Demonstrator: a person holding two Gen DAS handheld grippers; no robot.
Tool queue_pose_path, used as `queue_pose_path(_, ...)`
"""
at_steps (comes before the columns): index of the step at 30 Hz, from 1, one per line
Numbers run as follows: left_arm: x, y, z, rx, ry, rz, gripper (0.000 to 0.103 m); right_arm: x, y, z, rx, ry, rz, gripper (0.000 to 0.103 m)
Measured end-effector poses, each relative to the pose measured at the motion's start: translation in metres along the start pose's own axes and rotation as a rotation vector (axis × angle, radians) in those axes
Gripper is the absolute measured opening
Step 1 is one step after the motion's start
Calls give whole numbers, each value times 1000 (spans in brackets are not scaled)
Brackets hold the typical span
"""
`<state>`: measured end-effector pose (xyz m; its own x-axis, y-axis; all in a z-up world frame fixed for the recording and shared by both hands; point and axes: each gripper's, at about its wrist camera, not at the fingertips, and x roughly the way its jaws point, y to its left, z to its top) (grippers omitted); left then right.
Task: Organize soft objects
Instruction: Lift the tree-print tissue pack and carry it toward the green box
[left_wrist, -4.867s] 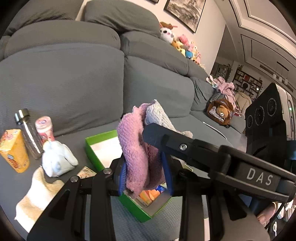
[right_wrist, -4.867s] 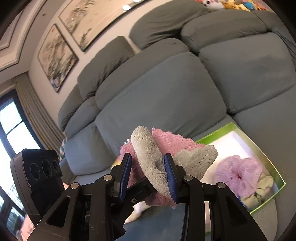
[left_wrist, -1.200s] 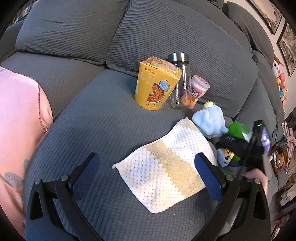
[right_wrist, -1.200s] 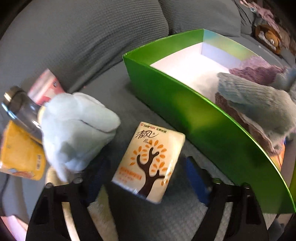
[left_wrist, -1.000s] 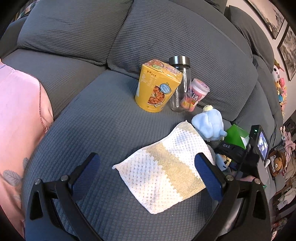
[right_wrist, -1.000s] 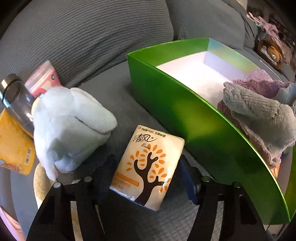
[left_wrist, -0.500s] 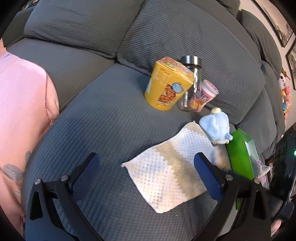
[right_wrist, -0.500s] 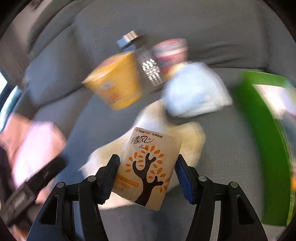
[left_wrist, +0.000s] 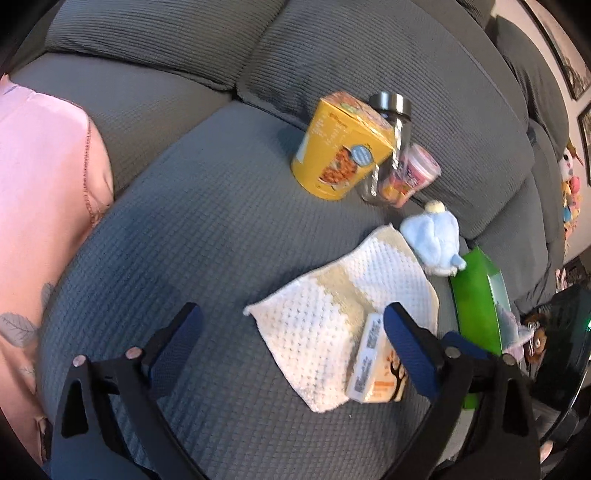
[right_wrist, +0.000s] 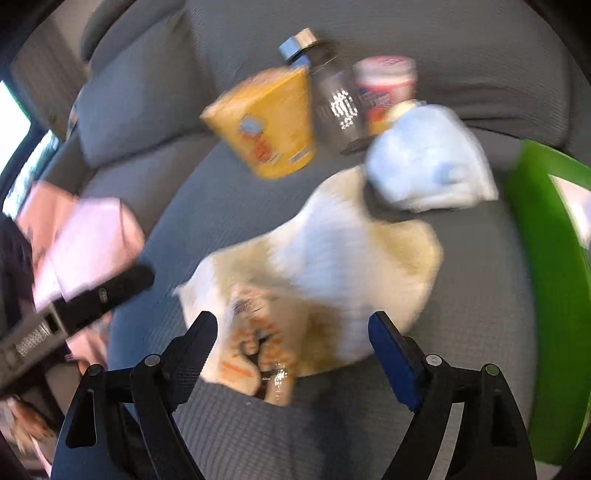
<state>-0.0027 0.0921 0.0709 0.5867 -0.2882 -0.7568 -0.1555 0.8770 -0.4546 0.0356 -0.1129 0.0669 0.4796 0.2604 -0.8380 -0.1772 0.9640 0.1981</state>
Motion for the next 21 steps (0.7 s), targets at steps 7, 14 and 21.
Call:
queue_pose_path(7, 22, -30, -21, 126, 141, -62, 68, 7, -13, -6, 135, 30, 164, 55)
queue_pose_path(14, 40, -43, -35, 194, 202, -80, 48, 40, -5, -9, 131, 109, 179, 51)
queue_pose_path(21, 43, -56, -40, 255, 216, -132, 32, 42, -2, -14, 149, 147, 233, 47)
